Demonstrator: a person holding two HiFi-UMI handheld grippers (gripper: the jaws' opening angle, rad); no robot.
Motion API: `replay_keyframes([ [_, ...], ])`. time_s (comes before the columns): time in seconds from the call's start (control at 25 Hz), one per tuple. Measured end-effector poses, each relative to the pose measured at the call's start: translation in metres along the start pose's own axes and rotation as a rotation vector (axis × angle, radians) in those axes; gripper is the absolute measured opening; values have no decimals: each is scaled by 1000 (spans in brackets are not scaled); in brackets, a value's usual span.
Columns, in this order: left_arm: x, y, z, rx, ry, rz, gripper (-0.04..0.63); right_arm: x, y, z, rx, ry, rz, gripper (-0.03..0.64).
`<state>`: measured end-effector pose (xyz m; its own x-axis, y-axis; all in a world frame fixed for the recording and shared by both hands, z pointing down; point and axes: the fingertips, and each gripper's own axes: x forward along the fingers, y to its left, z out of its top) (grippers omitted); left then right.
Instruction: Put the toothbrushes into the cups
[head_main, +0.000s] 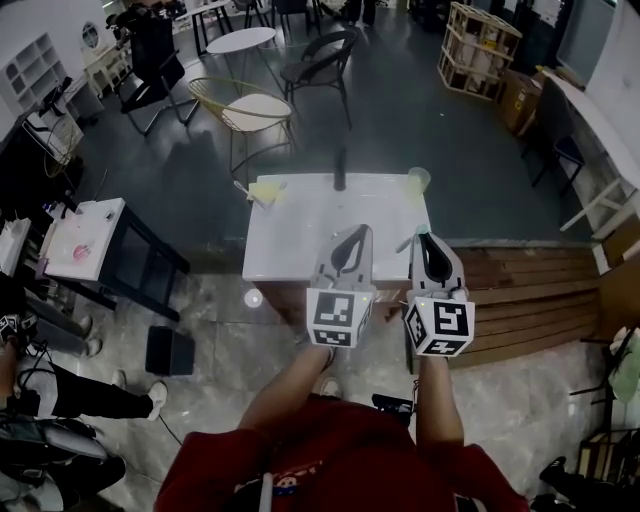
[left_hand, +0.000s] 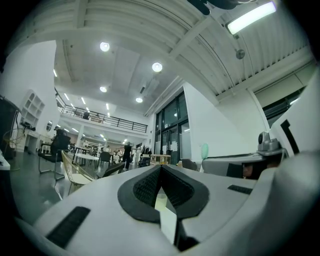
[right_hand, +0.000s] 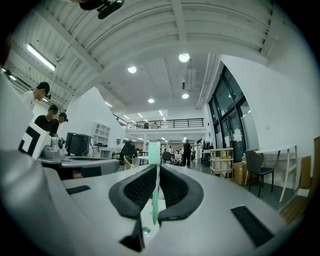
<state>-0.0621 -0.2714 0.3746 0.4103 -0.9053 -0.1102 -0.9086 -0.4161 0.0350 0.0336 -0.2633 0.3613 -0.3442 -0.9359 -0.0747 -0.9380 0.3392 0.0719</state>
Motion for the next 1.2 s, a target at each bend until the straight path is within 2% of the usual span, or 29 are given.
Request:
replay_keyframes([
  [0.24, 23, 27, -3, -1, 1, -32, 28, 35, 7, 2, -11, -3, -25, 44],
  [0.52, 43, 29, -13, -7, 15, -80, 28, 52, -3, -11, -6, 10, -60, 44],
  [0.88, 97, 26, -20, 8, 18, -81, 28, 84, -47, -27, 13, 11, -76, 44],
  [1.2, 174, 8, -19, 32, 16, -79, 28, 123, -119, -20, 22, -24, -83, 44],
])
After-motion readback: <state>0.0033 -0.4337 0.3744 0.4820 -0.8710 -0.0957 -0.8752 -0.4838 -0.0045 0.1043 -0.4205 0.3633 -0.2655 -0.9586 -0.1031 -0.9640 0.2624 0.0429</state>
